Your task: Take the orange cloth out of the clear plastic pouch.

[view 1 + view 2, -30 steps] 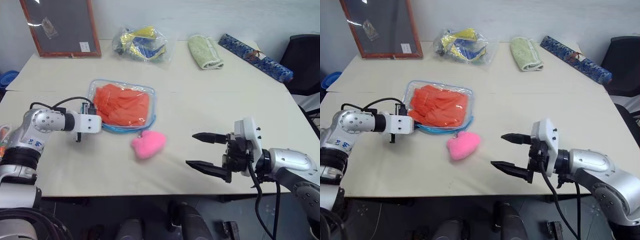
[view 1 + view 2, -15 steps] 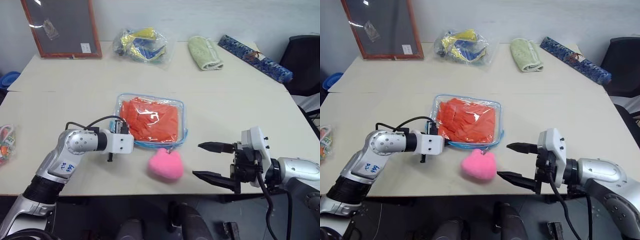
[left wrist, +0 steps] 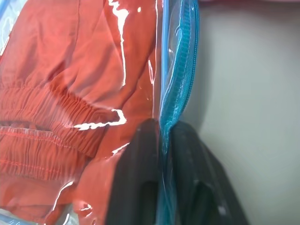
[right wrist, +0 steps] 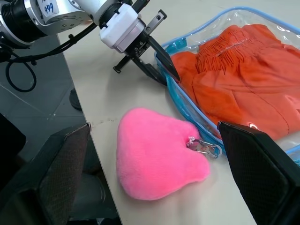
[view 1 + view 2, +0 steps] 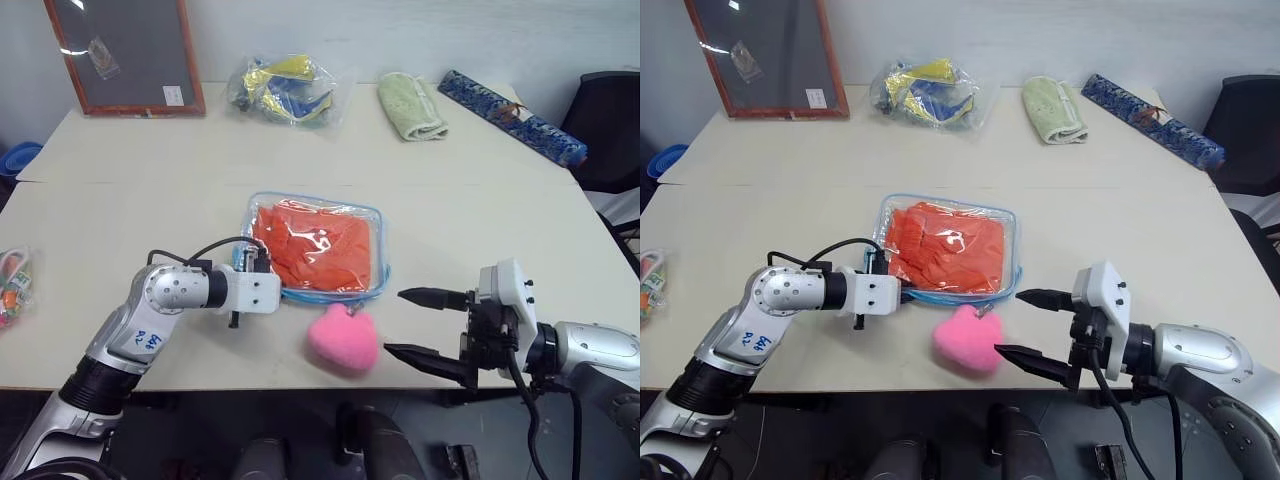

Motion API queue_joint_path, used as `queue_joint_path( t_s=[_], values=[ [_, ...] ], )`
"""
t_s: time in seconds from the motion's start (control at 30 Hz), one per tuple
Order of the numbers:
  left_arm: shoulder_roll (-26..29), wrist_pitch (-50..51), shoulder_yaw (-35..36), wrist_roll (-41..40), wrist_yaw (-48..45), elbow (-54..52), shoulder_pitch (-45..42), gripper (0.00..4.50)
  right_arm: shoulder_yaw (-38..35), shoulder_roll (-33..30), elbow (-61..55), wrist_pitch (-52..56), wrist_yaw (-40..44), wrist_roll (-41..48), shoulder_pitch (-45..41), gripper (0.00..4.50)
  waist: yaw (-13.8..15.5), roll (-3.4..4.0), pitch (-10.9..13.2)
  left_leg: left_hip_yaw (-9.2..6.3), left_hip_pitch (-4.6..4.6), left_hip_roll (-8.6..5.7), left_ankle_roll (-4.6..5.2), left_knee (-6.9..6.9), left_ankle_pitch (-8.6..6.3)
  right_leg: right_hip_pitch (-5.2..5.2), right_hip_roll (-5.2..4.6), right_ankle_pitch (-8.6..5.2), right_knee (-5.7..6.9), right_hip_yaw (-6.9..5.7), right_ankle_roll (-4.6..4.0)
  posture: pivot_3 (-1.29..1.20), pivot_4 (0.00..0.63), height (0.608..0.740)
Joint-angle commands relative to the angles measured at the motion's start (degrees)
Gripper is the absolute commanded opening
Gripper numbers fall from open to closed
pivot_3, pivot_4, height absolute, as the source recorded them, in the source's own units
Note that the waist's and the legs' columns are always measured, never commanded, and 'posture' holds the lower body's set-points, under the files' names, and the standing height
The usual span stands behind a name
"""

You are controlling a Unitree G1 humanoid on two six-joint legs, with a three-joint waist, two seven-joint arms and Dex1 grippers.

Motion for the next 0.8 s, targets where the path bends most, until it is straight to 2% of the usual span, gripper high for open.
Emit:
queue_joint_path(
  t_s=[0.03,0.07,0.2,0.33,0.4,0.47,0.57,0.7,0.8],
  values=[
    [0.6,0.5,2.6,-3.8,-1.3,-1.1,-0.4,1.93,0.6,-0.3,-0.6,-3.3,0.0,-4.4,-0.8,4.50,0.0,0.00,0.0,0.00,0.00,0.00,0.00,0.00,0.00,0.00,0.00,0.00,0.00,0.00,0.00,0.00,0.150,0.740],
    [1.1,0.1,3.3,-5.8,-3.0,-1.4,-0.3,2.23,1.2,-0.1,-0.1,-4.1,-0.3,-6.2,-1.2,4.50,-0.1,0.00,0.0,0.01,0.00,0.00,0.00,0.00,0.00,-0.01,0.00,0.00,0.00,0.00,0.00,0.00,0.150,0.740],
    [4.0,6.2,7.5,-19.2,-12.6,-4.6,0.3,2.23,3.0,0.2,2.6,-6.2,-0.6,-11.1,-3.5,4.50,-0.3,0.00,0.0,0.04,0.01,0.03,-0.02,0.01,0.01,-0.09,0.03,-0.01,0.04,0.01,-0.02,0.00,0.150,0.740],
    [9.1,16.4,10.8,-32.1,-23.3,-4.2,-6.5,2.23,5.9,-2.6,4.2,-9.4,3.6,-17.3,-2.8,4.50,-0.1,0.00,0.0,0.03,-0.03,-0.02,-0.05,0.06,0.03,-0.11,0.08,-0.02,0.05,0.00,-0.04,0.00,0.150,0.740],
    [8.7,21.1,9.9,-35.2,-25.2,-2.1,-11.0,2.23,6.4,-3.1,4.7,-10.0,5.0,-18.0,-3.2,4.50,0.1,0.00,0.0,-0.02,-0.02,-0.07,-0.05,0.08,0.03,-0.07,0.08,-0.02,0.02,-0.03,-0.04,0.00,0.150,0.740],
    [5.8,26.6,6.0,-38.4,-28.8,0.3,-16.8,2.23,7.6,-4.0,6.2,-11.3,7.1,-20.0,-4.1,4.50,0.2,0.00,0.0,-0.09,-0.01,-0.16,-0.03,0.09,0.04,0.03,0.17,-0.02,-0.01,-0.05,-0.02,0.00,0.150,0.740],
    [2.0,24.3,-0.8,-35.5,-32.7,1.7,-19.6,2.23,10.1,-5.1,8.4,-13.8,9.2,-24.1,-6.2,4.50,0.0,0.04,0.0,-0.15,0.13,-0.24,0.01,0.06,0.02,0.62,0.32,0.01,-0.12,-0.11,0.03,0.00,0.150,0.740],
    [-0.9,15.0,-9.1,-29.6,-37.1,2.3,-18.9,2.23,12.7,-5.1,11.4,-14.3,10.6,-27.0,-10.8,4.50,-0.7,0.03,0.0,-0.19,0.11,-0.15,-0.04,0.06,-0.02,0.61,0.34,0.00,-0.15,-0.02,0.04,0.00,0.150,0.740],
    [-1.9,8.4,-12.7,-26.2,-37.5,4.6,-19.3,2.23,13.8,-4.8,12.8,-14.5,11.4,-28.2,-12.9,4.50,-0.7,0.03,0.0,-0.23,0.13,-0.11,-0.14,0.06,0.02,0.59,0.35,-0.04,-0.13,-0.04,-0.05,0.00,0.150,0.740]
  ],
)
